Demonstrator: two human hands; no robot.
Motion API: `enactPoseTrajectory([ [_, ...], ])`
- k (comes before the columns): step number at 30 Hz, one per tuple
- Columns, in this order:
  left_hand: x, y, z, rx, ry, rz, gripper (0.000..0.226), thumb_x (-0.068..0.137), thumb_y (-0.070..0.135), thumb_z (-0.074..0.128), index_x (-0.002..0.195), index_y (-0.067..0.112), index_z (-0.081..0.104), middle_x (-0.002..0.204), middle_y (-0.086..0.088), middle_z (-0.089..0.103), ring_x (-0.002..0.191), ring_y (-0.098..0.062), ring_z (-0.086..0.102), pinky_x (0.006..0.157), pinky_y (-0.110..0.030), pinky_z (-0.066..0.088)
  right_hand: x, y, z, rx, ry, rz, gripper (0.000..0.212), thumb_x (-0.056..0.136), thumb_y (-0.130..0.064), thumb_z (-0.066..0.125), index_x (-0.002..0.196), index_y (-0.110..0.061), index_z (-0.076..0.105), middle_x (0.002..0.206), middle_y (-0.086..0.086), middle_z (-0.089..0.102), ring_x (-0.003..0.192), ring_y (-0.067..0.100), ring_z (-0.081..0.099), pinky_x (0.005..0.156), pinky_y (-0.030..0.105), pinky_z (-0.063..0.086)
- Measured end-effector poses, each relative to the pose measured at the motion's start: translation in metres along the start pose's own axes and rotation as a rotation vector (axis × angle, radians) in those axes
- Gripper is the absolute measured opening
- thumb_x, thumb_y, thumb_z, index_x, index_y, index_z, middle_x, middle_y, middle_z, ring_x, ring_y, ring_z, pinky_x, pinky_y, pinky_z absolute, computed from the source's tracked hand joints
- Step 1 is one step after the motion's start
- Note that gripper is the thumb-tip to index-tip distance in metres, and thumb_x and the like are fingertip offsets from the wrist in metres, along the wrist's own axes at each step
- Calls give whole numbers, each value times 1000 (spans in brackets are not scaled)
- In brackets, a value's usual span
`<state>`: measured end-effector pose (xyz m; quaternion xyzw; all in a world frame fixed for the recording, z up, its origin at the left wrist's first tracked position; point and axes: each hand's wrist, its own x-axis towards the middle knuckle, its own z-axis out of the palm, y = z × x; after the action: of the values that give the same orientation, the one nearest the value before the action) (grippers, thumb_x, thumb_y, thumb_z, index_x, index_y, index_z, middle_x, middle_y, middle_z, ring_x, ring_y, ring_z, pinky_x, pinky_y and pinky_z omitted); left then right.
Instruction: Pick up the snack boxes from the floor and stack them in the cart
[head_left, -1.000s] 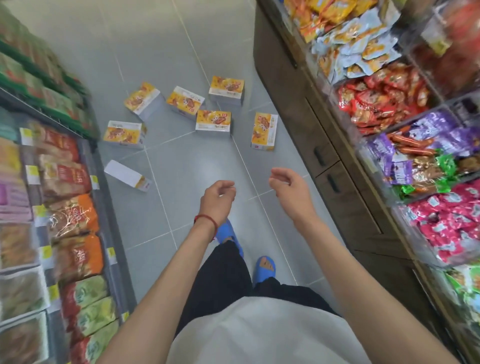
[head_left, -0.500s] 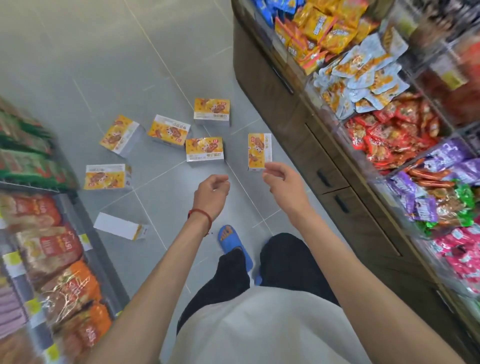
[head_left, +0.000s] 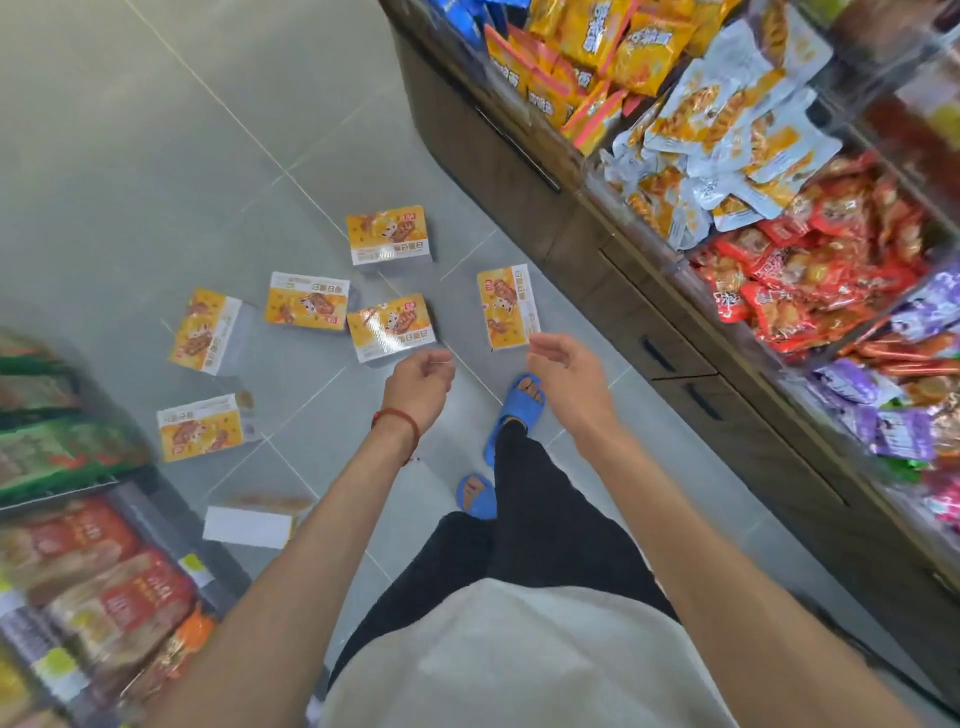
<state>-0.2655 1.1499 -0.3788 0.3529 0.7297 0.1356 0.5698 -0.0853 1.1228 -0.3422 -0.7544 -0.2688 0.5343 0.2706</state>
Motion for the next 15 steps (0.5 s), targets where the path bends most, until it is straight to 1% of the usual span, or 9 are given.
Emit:
enactPoseTrajectory([
  [2, 24, 12, 4, 12, -7, -31, 23, 98, 19, 59, 120, 16, 66, 113, -4, 70, 103, -21, 68, 90, -29, 50, 23, -3, 3, -8, 12, 38, 26, 101, -13, 60, 126, -17, 66, 130, 6, 65, 119, 21, 62, 103, 36, 51],
  [5, 60, 26, 12, 16, -38, -63, 24, 98, 18, 59, 121, 14, 65, 115, -5, 69, 102, -21, 68, 84, -27, 47, 53, -7, 10, -17, 28, 74, 26, 102, -13, 60, 127, -16, 66, 128, 4, 66, 117, 19, 62, 100, 32, 52],
  [8, 96, 32, 17, 48, -74, -74, 16, 96, 17, 60, 111, 19, 65, 117, -8, 70, 108, -27, 67, 86, -32, 50, 81, -2, 21, 5, 66, 143, 26, 100, -11, 60, 125, -14, 68, 125, 5, 68, 114, 19, 65, 98, 31, 52],
  [10, 125, 31, 19, 91, -95, -70, 14, 95, 16, 59, 105, 22, 66, 117, -10, 71, 111, -32, 67, 96, -40, 54, 103, 8, 32, 35, 86, 195, 24, 100, -10, 59, 122, -14, 69, 124, 6, 69, 115, 21, 66, 102, 36, 53],
  [11, 141, 27, 19, 121, -108, -73, 12, 95, 17, 58, 101, 24, 66, 115, -11, 72, 111, -33, 67, 100, -44, 53, 115, 14, 39, 45, 101, 225, 24, 101, -10, 59, 122, -15, 69, 125, 6, 70, 116, 22, 65, 104, 39, 53],
  [13, 172, 19, 21, 191, -147, -82, 9, 91, 24, 57, 91, 28, 66, 110, -12, 73, 109, -34, 67, 102, -48, 52, 141, 29, 54, 64, 130, 270, 24, 101, -11, 58, 122, -16, 69, 125, 6, 70, 115, 22, 65, 105, 41, 52],
  [15, 203, 7, 24, 260, -179, -90, 11, 84, 31, 55, 82, 28, 65, 106, -12, 74, 107, -32, 68, 100, -47, 53, 168, 48, 68, 96, 170, 320, 22, 101, -12, 58, 119, -19, 69, 124, 5, 70, 111, 20, 64, 104, 40, 52],
])
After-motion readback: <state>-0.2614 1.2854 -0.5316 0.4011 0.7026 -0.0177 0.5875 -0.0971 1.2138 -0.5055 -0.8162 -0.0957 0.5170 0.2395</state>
